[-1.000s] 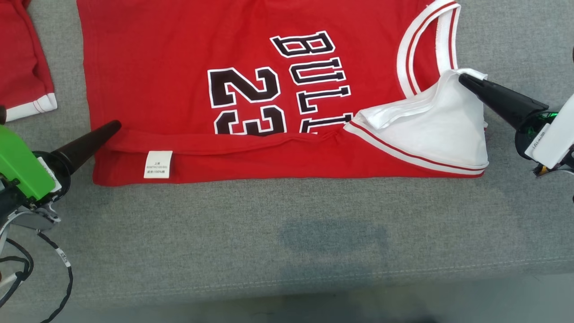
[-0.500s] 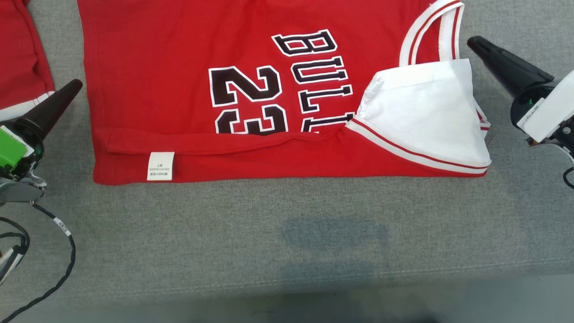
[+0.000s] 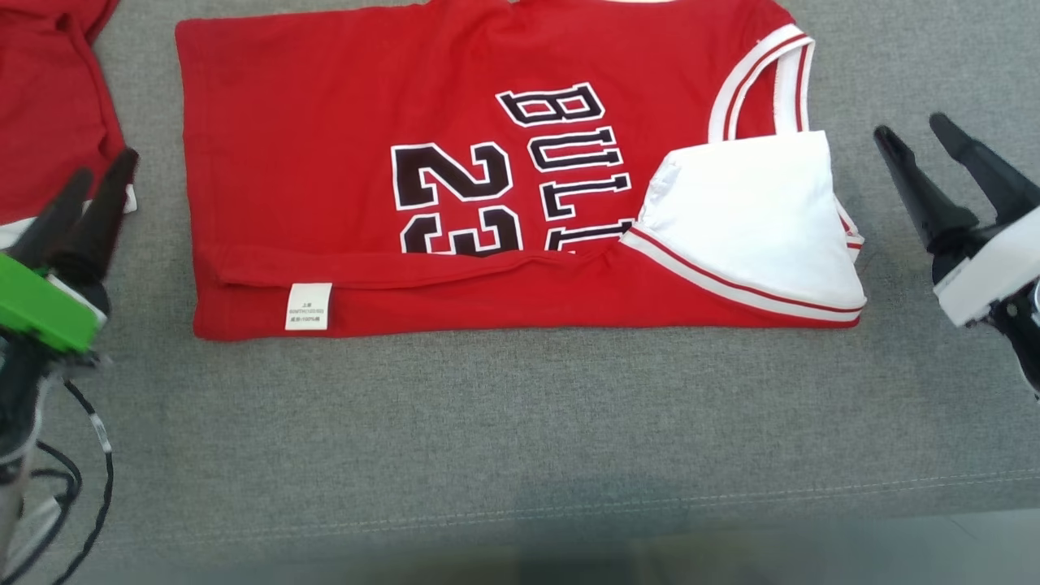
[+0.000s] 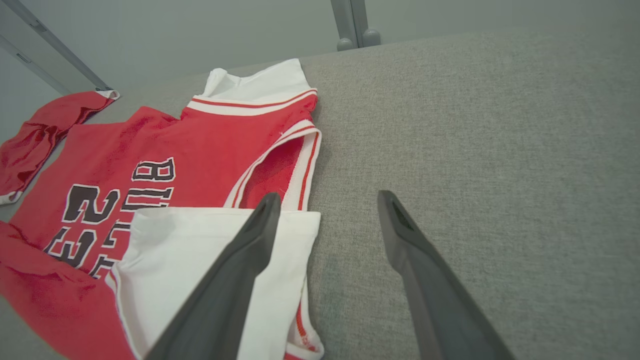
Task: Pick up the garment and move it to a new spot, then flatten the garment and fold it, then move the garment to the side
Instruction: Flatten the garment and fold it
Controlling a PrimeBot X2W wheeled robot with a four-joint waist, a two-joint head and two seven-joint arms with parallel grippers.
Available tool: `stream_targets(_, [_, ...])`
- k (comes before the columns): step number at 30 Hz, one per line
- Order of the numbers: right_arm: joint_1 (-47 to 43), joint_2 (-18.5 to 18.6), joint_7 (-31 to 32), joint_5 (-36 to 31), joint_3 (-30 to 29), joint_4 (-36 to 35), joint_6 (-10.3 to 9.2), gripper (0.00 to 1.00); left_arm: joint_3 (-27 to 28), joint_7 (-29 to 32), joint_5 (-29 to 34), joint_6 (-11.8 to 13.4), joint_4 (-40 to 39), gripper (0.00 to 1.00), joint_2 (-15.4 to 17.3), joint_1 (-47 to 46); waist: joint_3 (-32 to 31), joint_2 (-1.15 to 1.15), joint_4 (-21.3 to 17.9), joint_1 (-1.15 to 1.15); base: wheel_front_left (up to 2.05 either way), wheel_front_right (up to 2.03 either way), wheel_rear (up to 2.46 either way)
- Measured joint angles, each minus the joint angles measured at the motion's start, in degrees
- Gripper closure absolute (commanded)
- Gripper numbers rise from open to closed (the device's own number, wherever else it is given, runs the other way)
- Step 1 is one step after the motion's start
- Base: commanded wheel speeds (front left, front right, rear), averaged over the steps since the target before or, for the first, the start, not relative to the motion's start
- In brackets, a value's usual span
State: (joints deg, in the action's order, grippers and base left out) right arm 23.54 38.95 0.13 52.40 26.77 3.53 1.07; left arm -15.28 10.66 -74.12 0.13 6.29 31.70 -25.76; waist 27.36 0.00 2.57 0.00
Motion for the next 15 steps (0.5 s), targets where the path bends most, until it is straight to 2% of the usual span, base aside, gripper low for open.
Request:
stream_targets(4, [-5.2,0.4,-4.3,-4.1,1.4,1.5,-1.37,0.0,-2.9,-6.9,8.2,-1.3,0.0,0.0,-0.1,6.1,-2.7,0.0,0.1,0.0,0.0,0.0,0.0])
stream_targets(6, [-6.3,-0.1,-5.5,-4.4,1.5,1.6,-1.97,0.0,-3.5,-8.4,9.7,-1.5,0.2,0.0,-0.2,7.5,-3.5,0.0,0.2,0.0,0.0,0.0,0.0])
stream_targets(7, [-8.3,-1.3,-7.7,-5.0,2.1,1.9,-2.89,0.0,-3.9,-11.7,11.9,-1.5,1.2,0.0,-1.0,10.5,-4.9,0.0,0.3,0.0,0.0,0.0,0.0])
stream_targets(11, [-12.1,-2.2,-11.3,-7.9,3.6,2.9,-4.75,0.0,-4.3,-18.2,15.5,-0.1,3.8,0.0,-3.0,15.7,-8.0,0.0,0.4,0.0,0.0,0.0,0.0])
stream_targets(15, [-15.1,-4.1,-12.8,-8.0,5.0,4.4,-5.03,0.0,-6.3,-20.9,16.4,0.4,5.4,0.0,-5.1,18.1,-10.4,0.0,0.6,0.0,0.0,0.0,0.0])
